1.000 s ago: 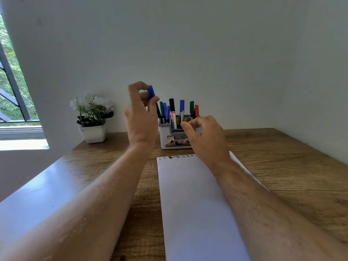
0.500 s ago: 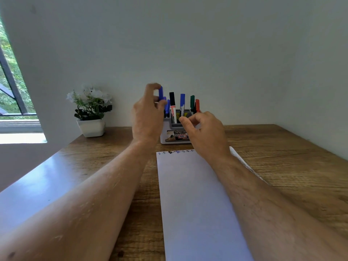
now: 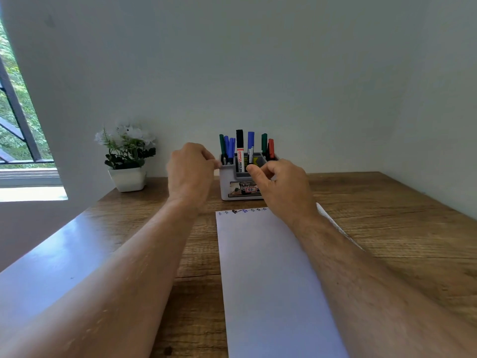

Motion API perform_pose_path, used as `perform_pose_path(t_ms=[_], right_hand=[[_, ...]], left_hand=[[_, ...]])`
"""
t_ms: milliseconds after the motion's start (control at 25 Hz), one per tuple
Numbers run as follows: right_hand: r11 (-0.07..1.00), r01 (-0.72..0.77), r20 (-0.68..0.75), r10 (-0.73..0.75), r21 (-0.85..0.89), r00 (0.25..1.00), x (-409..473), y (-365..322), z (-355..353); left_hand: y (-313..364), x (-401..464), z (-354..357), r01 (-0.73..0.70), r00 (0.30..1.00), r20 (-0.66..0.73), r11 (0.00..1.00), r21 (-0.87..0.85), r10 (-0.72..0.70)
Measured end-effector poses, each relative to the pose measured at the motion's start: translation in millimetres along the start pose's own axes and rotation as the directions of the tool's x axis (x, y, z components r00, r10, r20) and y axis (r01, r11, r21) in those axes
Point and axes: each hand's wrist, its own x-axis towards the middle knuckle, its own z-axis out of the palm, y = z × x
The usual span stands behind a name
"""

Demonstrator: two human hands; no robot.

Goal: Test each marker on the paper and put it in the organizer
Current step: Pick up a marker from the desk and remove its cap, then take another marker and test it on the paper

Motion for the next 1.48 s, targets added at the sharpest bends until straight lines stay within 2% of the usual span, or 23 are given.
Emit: perform_pose_path(t_ms=[120,240,320,520,880,1000,1120,1320,1480], right_hand=[[1.0,0.001,0.026,-0.001,0.017,1.0,0,0,0],[1.0,-0.002,0.05,0.0,0.023,0.999,-1,0,-1],[1.0,-0.008,0.063,0.006,0.026,0.998,-1,1,-2],[1.0,-0.012,0.068,0.01,0.015,0.998,-2,0,-1],[1.0,-0.006,0.076,0.006,0.002,0.997,-2,1,2],[1.0,-0.016,0.091,0.016,-0.004,0.996,-2,1,2],[1.0,-0.024,0.094,0.024,0.0,0.995,-2,1,1],[1.0,-0.017,0.093,0.017,0.001,0.996,-3,-1,0],[0.999,-0.012,0.061,0.008,0.053,0.998,-2,-4,-2]], left_hand=[[-15,4,-17,0.056,0.994,0.085,0.981,0.188,-0.074],[-22,1,-24,0.077,0.957,0.215,0.885,0.458,-0.194],[-23,-4,-23,0.067,0.935,0.261,0.844,0.532,-0.239],[-26,-10,-15,0.039,0.923,0.286,0.804,0.593,-0.256],[-27,-12,-2,0.04,0.925,0.289,0.818,0.574,-0.247],[-23,-13,-2,0.069,0.936,0.265,0.858,0.509,-0.232],[-18,-13,-8,0.1,0.969,0.173,0.923,0.372,-0.174],[5,-21,-17,0.001,1.0,0.017,0.995,0.095,-0.003],[21,-30,-14,-0.111,0.994,-0.025,0.986,-0.124,0.109]])
